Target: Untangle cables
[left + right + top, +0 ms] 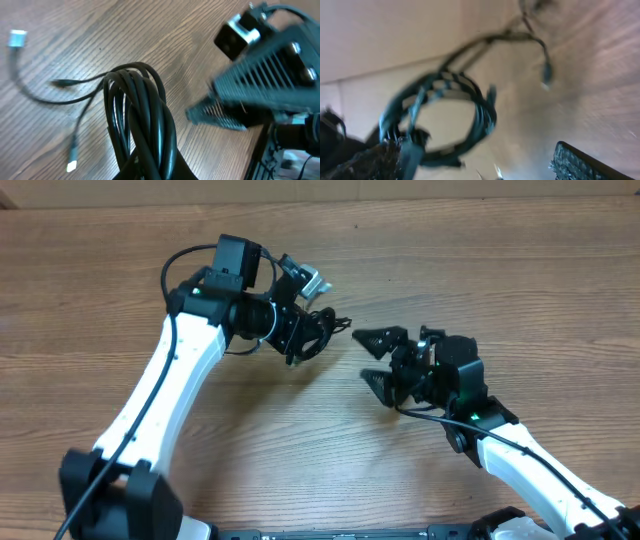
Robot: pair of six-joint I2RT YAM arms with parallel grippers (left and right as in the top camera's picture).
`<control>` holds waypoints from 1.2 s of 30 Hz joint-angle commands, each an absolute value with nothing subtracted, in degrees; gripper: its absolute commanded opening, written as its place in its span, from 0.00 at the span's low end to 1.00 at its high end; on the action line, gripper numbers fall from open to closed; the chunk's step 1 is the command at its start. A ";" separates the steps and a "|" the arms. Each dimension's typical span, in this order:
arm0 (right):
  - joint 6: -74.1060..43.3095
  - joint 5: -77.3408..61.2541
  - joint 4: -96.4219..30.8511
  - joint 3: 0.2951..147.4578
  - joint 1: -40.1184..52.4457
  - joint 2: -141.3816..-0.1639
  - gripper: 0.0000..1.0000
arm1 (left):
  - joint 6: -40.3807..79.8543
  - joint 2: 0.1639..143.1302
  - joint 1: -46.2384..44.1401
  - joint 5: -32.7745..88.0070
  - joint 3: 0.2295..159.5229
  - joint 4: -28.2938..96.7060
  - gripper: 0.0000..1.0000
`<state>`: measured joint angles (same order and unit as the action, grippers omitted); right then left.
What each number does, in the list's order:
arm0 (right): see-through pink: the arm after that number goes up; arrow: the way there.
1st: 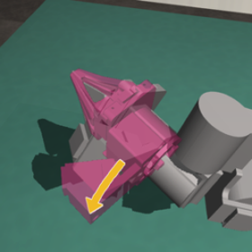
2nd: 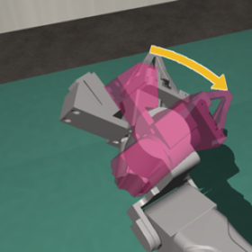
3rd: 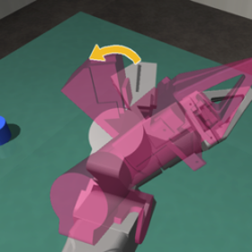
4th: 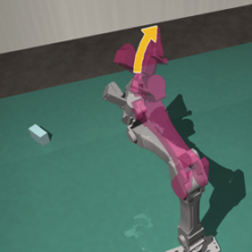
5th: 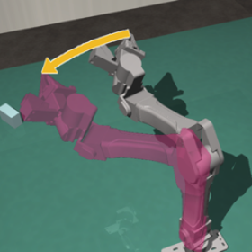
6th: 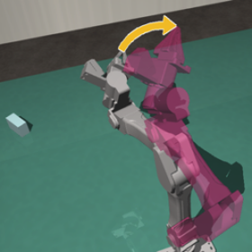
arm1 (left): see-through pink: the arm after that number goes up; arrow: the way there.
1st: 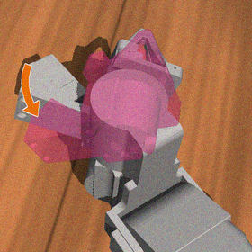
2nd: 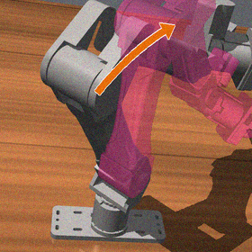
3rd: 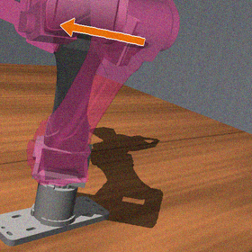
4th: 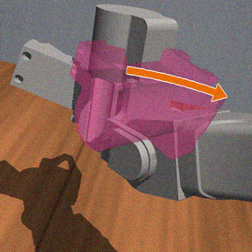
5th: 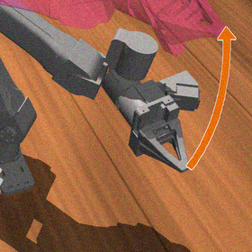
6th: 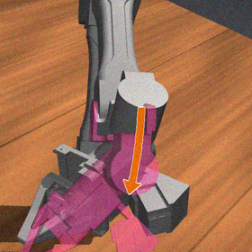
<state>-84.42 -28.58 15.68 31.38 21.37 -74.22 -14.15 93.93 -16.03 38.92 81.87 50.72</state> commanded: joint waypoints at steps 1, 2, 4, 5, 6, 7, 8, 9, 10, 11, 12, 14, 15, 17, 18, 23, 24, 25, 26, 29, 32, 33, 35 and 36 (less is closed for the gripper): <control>-90.02 -23.00 17.41 31.57 21.26 -74.35 0.95 | -15.42 89.65 -17.06 36.67 82.67 51.33 0.04; -91.79 -22.24 17.52 31.57 21.26 -74.37 0.94 | -15.42 89.38 -17.39 36.64 82.67 51.48 0.04; -95.53 -21.41 17.52 31.57 21.28 -74.39 0.91 | -15.40 89.12 -18.15 36.67 82.67 51.66 0.04; -96.95 -21.08 17.56 31.57 21.32 -74.50 0.91 | -15.31 89.10 -18.61 36.82 82.67 51.68 0.04; -97.86 -20.67 17.58 31.57 21.32 -74.61 0.91 | -15.20 89.12 -19.03 37.06 82.67 51.68 0.04; -98.61 -20.14 17.61 31.57 21.32 -74.74 0.91 | -15.20 89.12 -19.53 37.08 82.67 51.70 0.04; -99.31 -19.62 17.74 31.57 21.32 -74.96 0.90 | -15.20 89.12 -20.21 37.06 82.67 51.72 0.04; -99.77 -19.46 18.22 31.57 21.32 -75.20 0.90 | -15.20 89.12 -20.82 37.04 82.67 51.70 0.04; -100.47 -19.57 19.05 31.57 21.32 -75.50 0.89 | -15.20 89.12 -21.43 37.06 82.67 51.66 0.04; -100.55 -19.59 19.97 31.57 21.45 -75.75 0.89 | -15.22 89.12 -21.98 36.99 82.67 51.66 0.04; -100.57 -19.55 20.80 31.57 21.74 -76.01 0.88 | -15.22 89.12 -22.35 36.77 82.67 51.68 0.04; -100.57 -19.77 21.71 31.57 22.35 -76.27 0.86 | -15.22 89.12 -22.65 36.18 82.67 51.70 0.04; -100.57 -19.79 21.78 31.57 22.70 -76.27 0.85 | -15.18 89.12 -22.65 35.62 82.67 51.72 0.04; -100.57 -19.75 21.78 31.57 23.35 -76.27 0.81 | -15.11 89.12 -22.63 35.11 82.67 51.86 0.04; -100.57 -19.75 21.76 31.57 23.62 -76.27 0.79 | -14.96 89.12 -22.63 34.98 82.67 51.88 0.04; -100.88 -19.38 20.56 31.57 24.05 -76.31 0.52 | -14.74 89.12 -22.65 34.96 82.67 51.81 0.04; -101.47 -19.25 20.58 31.57 24.05 -76.31 0.43 | -14.55 89.12 -22.70 35.14 82.67 51.79 0.04; -102.19 -19.05 20.60 31.57 24.05 -76.31 0.36 | -14.55 89.12 -22.70 35.64 82.67 51.81 0.04; -102.21 -19.07 21.02 31.57 24.05 -76.31 0.29 | -14.55 89.12 -22.70 36.03 82.67 51.79 0.04; -101.93 -19.35 21.37 31.57 24.05 -76.31 0.09 | -14.57 89.12 -22.70 35.99 82.67 51.81 0.04; -97.95 -20.36 21.67 31.57 24.08 -76.31 0.04 | -14.55 89.12 -22.65 35.97 82.67 51.79 0.04; -95.46 -20.95 21.87 31.57 24.08 -76.31 0.04 | -14.55 89.12 -22.50 35.99 82.67 51.79 0.04; -91.02 -22.35 21.85 31.57 24.05 -76.31 0.04 | -14.50 89.12 -22.48 35.97 82.67 51.62 0.04; -89.78 -22.83 21.82 31.57 24.05 -76.31 0.04 | -14.00 89.12 -22.48 36.05 82.67 51.44 0.04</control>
